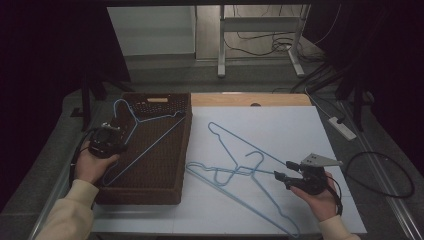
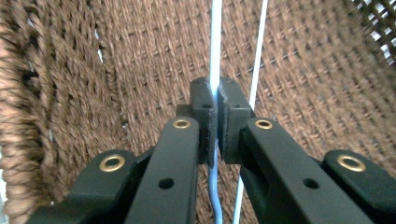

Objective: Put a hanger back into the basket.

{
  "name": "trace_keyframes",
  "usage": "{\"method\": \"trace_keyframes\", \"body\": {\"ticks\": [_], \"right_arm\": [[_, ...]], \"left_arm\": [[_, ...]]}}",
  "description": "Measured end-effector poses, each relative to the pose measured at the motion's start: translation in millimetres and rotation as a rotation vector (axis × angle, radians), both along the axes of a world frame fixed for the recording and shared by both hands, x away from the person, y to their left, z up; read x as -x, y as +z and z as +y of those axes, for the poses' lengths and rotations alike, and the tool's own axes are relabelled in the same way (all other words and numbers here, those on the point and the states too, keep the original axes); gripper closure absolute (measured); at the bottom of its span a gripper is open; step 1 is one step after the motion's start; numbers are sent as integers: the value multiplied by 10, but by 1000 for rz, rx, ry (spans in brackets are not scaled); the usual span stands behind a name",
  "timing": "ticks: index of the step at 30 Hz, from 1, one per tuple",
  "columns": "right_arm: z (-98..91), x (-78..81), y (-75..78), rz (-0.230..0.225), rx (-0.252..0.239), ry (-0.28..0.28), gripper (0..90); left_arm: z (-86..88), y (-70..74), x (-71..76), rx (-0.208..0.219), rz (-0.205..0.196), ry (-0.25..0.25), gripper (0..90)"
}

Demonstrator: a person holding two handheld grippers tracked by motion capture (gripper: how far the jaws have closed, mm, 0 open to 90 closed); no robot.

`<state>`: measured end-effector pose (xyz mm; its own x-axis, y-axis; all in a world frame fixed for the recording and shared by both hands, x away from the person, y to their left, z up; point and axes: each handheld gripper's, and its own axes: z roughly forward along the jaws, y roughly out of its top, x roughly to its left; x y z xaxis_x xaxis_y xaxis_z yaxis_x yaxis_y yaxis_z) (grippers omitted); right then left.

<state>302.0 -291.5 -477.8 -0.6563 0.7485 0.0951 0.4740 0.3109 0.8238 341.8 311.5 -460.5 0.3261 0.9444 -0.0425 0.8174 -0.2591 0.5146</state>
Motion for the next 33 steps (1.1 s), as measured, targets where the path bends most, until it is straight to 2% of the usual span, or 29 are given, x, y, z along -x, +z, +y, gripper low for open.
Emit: {"method": "trace_keyframes", "body": {"ticks": [2,6,11,13,17,19,20,25,26,29,30,33], "right_arm": [[-1,-1,-1,1,1,0,359],[-1,-1,-3,3,3,1,358],[-5,0,0,0,3,-1,358],[-7,0,0,-1,1,-2,358],[-9,1,3,-2,0,-3,358],[-10,2,4,-3,0,-3,358],[-10,2,4,-3,0,-3,358],[-22,1,9,0,-1,-5,358],[-22,1,9,-1,-1,-5,358],[-24,2,11,0,-1,-5,357],[-25,2,11,0,0,-5,357],[-26,3,12,2,2,-5,357]], "left_arm": [[-14,-15,0,-16,5,3,866],[-7,-5,3,-3,-9,3,858],[-19,49,39,15,-68,4,683],[-23,97,74,35,-96,1,592],[-38,231,183,91,-158,-20,501],[-53,292,252,142,-184,-37,457],[-53,292,252,142,-184,-37,438],[-180,425,471,221,-260,-129,382],[-180,425,471,221,-260,-129,378],[-319,453,585,251,-290,-192,365],[-319,453,585,251,-290,-192,362],[-454,462,668,279,-310,-242,356]]}}
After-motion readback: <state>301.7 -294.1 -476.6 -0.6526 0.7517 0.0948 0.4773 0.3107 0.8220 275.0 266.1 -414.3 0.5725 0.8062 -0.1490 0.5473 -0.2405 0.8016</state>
